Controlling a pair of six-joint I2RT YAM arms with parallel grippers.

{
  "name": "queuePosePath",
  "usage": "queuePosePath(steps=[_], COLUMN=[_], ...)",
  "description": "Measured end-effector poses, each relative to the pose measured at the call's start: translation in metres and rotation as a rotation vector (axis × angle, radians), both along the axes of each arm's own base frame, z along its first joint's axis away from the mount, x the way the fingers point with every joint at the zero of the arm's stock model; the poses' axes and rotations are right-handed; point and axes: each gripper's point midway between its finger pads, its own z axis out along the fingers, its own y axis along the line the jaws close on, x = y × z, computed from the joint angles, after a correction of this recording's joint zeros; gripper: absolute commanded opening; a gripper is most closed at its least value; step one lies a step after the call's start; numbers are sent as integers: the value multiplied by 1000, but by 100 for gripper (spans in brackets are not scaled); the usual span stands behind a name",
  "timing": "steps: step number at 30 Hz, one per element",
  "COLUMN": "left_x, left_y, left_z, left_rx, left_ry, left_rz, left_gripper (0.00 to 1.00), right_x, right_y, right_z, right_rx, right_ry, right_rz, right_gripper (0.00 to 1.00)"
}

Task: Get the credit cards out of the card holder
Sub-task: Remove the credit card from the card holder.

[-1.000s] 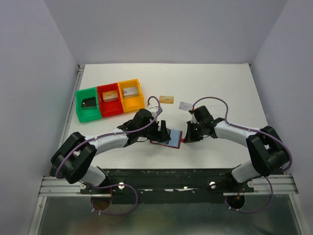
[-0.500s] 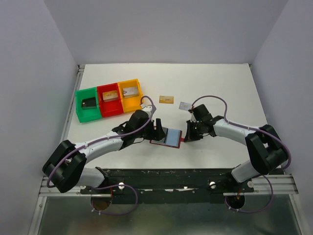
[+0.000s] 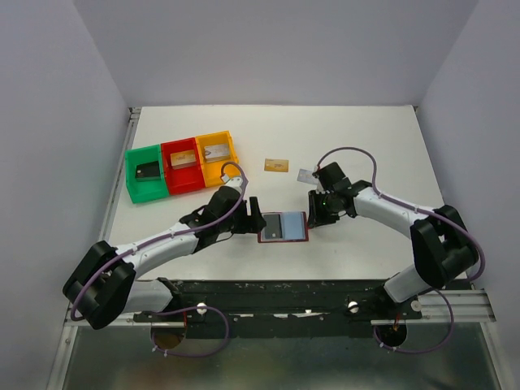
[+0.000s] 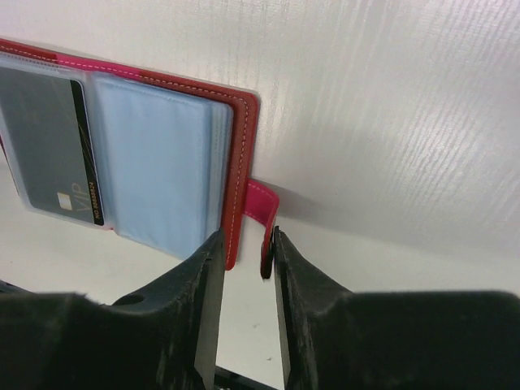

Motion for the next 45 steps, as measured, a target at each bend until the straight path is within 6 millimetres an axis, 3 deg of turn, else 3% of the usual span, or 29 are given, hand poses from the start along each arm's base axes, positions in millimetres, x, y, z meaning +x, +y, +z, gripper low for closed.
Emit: queuePosePath(steps=[4,6,10,15,19,25,28,33,45], left_x=[1,1,2,6,7,12,16,15,15], left_y=[1,1,0,-5,-10,-19,-23,-24,-25], left_z=[1,1,1,-8,-17,-24,-29,-41,-49], left_rx=[-3,-3,-7,10,10,3,1,12,24], left_ry=[-2,-2,-2,19,39,54,64,96,115], left_rz=[8,9,8,0,-15,-29,-27,-27,-26], left_gripper=[74,67,40,13,0,0,0,0,0], right_x=[2,2,5,3,-7,-8,-7,-7,-5], right_y=[-5,-8,-6,24,53,82,90,95,98], right_z=[7,13,31,55,49,37,35,25,5], right_rx=[-30,-38,-2,236,403,558,604,620,602], right_ry=[-8,-23,-80,-203,-143,-48,-24,14,74], right_rz=[-1,-5,-7,46,95,120,128,125,115], right_gripper=[41,40,38,36,29,27,36,42,41])
